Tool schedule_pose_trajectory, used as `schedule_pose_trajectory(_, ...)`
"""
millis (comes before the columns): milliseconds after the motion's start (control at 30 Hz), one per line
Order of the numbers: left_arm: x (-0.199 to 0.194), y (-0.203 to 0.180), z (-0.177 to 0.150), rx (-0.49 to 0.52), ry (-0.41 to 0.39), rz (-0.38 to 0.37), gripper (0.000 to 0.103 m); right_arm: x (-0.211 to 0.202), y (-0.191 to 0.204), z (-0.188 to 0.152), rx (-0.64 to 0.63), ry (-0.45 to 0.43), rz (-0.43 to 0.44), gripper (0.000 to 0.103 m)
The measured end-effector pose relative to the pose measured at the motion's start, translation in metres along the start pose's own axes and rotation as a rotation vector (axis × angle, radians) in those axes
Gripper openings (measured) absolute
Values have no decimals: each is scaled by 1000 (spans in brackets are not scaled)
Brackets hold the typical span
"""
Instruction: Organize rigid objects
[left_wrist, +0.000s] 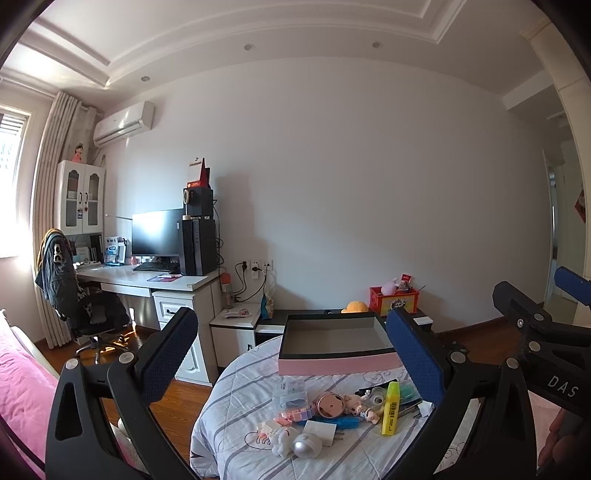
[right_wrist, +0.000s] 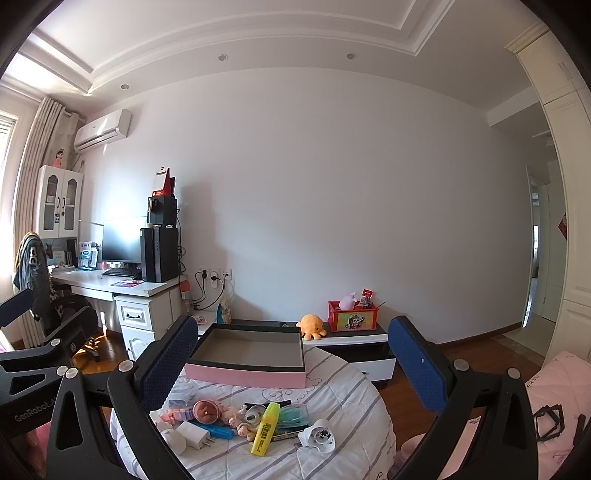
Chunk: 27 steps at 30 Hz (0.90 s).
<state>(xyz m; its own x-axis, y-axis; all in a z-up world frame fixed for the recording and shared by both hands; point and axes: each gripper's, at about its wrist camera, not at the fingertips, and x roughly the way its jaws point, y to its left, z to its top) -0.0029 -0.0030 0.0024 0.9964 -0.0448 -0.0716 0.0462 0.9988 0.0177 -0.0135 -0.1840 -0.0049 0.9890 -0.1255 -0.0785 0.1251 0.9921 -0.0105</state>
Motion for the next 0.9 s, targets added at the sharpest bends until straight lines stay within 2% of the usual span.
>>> schedule_pose_trajectory(900, 1, 4, 0, 2, 8, 1, 103, -5, 3, 4, -5, -9, -2, 103)
